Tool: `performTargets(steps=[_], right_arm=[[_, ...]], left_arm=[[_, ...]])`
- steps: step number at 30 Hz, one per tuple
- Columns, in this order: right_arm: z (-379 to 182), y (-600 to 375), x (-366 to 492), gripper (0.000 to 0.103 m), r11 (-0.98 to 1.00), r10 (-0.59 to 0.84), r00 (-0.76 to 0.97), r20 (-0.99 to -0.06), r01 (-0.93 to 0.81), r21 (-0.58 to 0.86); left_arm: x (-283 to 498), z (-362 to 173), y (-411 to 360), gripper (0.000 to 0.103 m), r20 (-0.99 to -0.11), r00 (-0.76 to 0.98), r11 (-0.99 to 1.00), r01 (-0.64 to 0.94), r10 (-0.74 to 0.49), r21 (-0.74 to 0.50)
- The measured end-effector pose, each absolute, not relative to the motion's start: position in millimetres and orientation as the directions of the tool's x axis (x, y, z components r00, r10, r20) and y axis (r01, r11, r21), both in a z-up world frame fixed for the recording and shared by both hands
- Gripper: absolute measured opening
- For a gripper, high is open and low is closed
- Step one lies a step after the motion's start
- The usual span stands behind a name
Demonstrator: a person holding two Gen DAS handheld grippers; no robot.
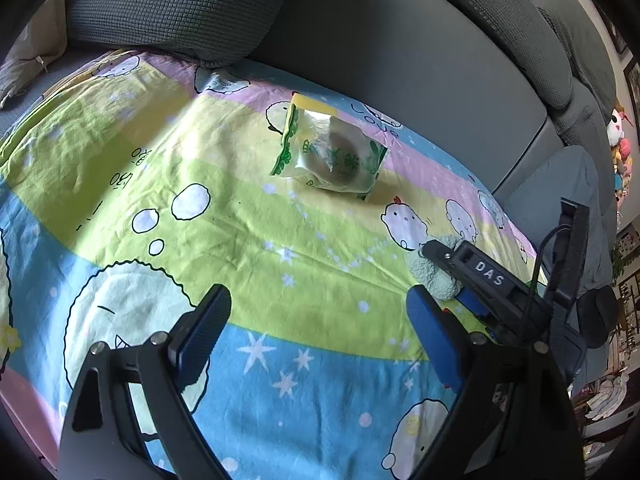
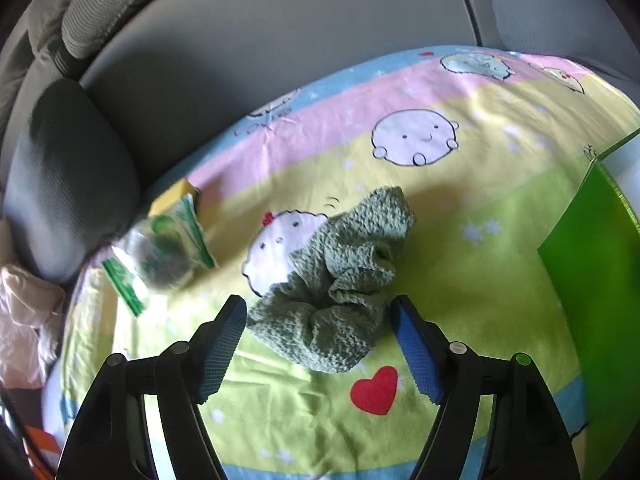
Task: Organize objects
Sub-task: 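Move the right gripper back to the green knitted cloth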
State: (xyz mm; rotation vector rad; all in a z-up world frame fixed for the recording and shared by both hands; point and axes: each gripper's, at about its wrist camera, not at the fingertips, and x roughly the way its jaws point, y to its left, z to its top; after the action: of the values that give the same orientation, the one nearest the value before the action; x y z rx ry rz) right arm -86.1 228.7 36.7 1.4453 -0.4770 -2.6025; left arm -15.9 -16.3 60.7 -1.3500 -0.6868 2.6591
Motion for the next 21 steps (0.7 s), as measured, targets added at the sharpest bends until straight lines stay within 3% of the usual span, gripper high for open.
performTargets(steps=[3, 5, 6, 8, 13, 21], right_arm=[[35, 226, -87, 0.067, -0.951, -0.239, -0.544, -0.804, -0.037, 0.307], [34, 224, -88, 0.048, -0.96, -0.213, -0.529, -0.821, -0.041, 0.275], [35, 223, -88, 0.046, -0.964, -0.203, -0.525, -0.827, -0.041, 0.263], [35, 222, -88, 0.031, -0.954, -0.245, -0.516, -0.821, -0.02, 0.298], [37, 216, -81, 0.025, -0.946, -0.294, -0.471, -0.832, 0.02, 0.323], [55, 204, -47, 0.025, -0.914, -0.395, -0.37, -0.841, 0.068, 0.399]], left_arm=[[-16, 60, -15, 0.089, -0.749, -0.605, -0.895, 0.127, 0.272, -0.427], [-16, 60, -15, 0.089, -0.755, -0.601, -0.9, 0.129, 0.264, -0.417], [-16, 60, -15, 0.089, -0.757, -0.6, -0.902, 0.131, 0.258, -0.411], [-15, 61, -16, 0.089, -0.759, -0.603, -0.906, 0.138, 0.245, -0.401], [-13, 62, -18, 0.089, -0.753, -0.605, -0.895, 0.141, 0.261, -0.424], [-12, 60, -26, 0.089, -0.755, -0.595, -0.874, 0.172, 0.275, -0.454]])
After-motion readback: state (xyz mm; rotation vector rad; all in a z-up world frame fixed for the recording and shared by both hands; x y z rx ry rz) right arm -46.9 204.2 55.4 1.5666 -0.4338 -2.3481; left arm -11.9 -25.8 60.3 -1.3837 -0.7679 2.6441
